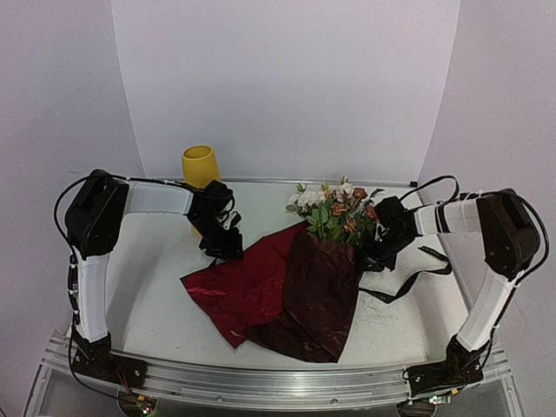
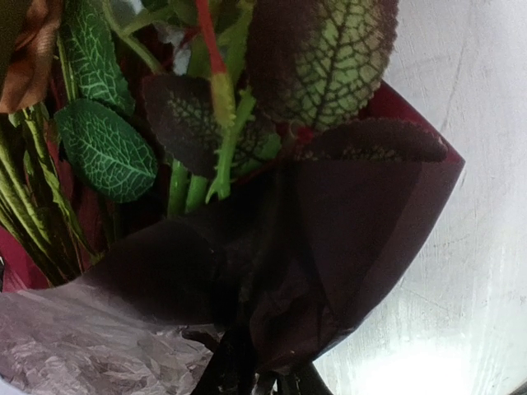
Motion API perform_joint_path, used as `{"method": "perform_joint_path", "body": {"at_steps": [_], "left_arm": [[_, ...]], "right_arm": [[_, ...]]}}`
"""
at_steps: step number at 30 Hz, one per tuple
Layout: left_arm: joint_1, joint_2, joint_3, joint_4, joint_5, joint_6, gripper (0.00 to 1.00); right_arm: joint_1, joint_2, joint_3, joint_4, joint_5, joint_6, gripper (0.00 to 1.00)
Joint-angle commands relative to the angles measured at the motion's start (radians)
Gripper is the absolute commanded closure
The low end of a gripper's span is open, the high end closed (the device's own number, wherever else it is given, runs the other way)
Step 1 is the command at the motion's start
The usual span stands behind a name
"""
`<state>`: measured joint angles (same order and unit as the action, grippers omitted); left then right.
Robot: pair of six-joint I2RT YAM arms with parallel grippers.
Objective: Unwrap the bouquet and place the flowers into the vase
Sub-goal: Unfold the wrapping paper at the center of the board.
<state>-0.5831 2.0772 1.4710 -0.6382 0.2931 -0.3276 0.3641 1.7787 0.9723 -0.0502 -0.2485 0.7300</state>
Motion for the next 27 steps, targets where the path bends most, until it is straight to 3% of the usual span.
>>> {"method": "perform_joint_path", "body": {"at_steps": [1,11,13,19,27], "left_arm": [[0.005,0.037,0.073,-0.040,-0.015,0.028,0.48],[0.005,0.085,0.171,-0.122,-0.109,0.055,0.41],[0.005,0.093,0.180,-0.128,-0.113,0.065,0.44],[0.014,0.134,0.240,-0.138,-0.121,0.076,0.66],[0.080,0.166,0.319,-0.138,-0.127,0.064,0.89]], "right_arm": [[-0.003,0.030,0.047,-0.029,-0.013,-0.002,0.85],[-0.003,0.069,0.084,-0.029,-0.019,0.007,0.86],[-0.002,0.082,0.101,-0.030,-0.021,0.008,0.86],[-0.003,0.128,0.170,-0.030,-0.036,0.024,0.87],[-0.004,0.200,0.274,-0.036,-0.040,0.029,0.85]]}}
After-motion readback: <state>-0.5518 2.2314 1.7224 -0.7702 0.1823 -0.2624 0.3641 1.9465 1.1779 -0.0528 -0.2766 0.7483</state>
